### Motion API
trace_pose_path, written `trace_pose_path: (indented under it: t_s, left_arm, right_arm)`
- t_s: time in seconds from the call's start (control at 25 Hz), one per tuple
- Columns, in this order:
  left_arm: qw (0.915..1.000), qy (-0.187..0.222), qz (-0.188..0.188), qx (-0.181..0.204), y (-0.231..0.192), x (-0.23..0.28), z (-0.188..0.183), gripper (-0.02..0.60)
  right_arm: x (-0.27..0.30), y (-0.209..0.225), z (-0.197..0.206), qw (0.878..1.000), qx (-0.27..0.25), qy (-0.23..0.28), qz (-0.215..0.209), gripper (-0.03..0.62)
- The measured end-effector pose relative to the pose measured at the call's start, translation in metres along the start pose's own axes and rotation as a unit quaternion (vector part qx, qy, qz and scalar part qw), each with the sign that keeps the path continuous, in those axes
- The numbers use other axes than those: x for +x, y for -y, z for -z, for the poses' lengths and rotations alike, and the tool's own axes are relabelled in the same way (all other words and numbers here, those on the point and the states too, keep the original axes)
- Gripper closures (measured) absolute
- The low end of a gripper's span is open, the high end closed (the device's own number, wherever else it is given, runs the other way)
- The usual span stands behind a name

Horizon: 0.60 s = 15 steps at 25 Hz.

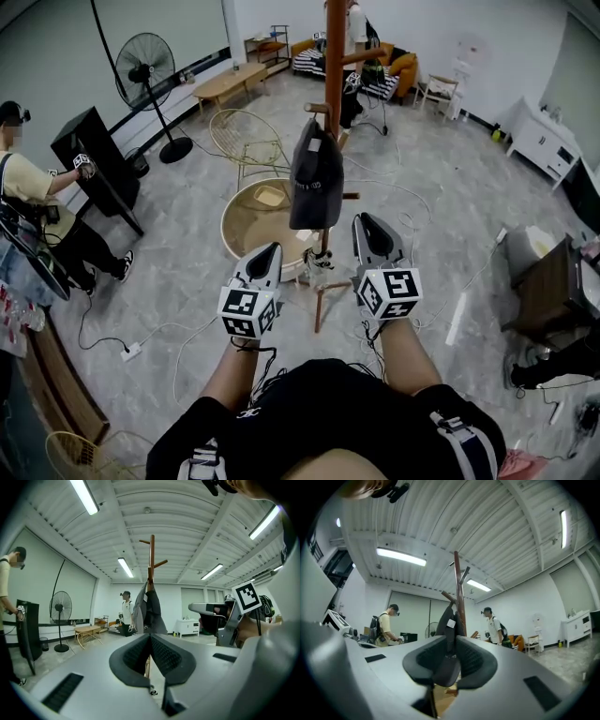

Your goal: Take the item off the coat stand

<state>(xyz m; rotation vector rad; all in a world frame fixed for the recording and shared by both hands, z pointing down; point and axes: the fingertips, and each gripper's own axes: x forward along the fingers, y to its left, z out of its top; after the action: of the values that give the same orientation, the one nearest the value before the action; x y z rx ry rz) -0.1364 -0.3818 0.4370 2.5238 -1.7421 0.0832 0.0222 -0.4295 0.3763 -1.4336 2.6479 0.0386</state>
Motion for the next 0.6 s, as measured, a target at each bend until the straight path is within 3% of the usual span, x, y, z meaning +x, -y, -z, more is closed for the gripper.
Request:
trace_pose_path:
  t_s: [0.04, 0.08, 0.6]
  left_arm:
    - [1.0, -0.001, -0.002, 0.001, 0.001, 0.003, 0.001, 0.566]
    - [1.0, -0.003, -0.005, 0.002, 0.0, 0.004, 0.002, 0.566]
    - [0.9956, -0.014, -0.093, -0.001, -0.028, -0.013, 0.011, 0.566]
  right_arm:
    - [0.007, 0.001, 0.002, 1.0, 0.009, -0.006, -0.015, 0.468]
    - [0.014, 0.003, 0.004, 0.999, 0.02, -0.014, -0.028, 0.421]
    - [0.1, 0.045, 0.018, 0.996, 0.041, -0.053, -0.066, 0.396]
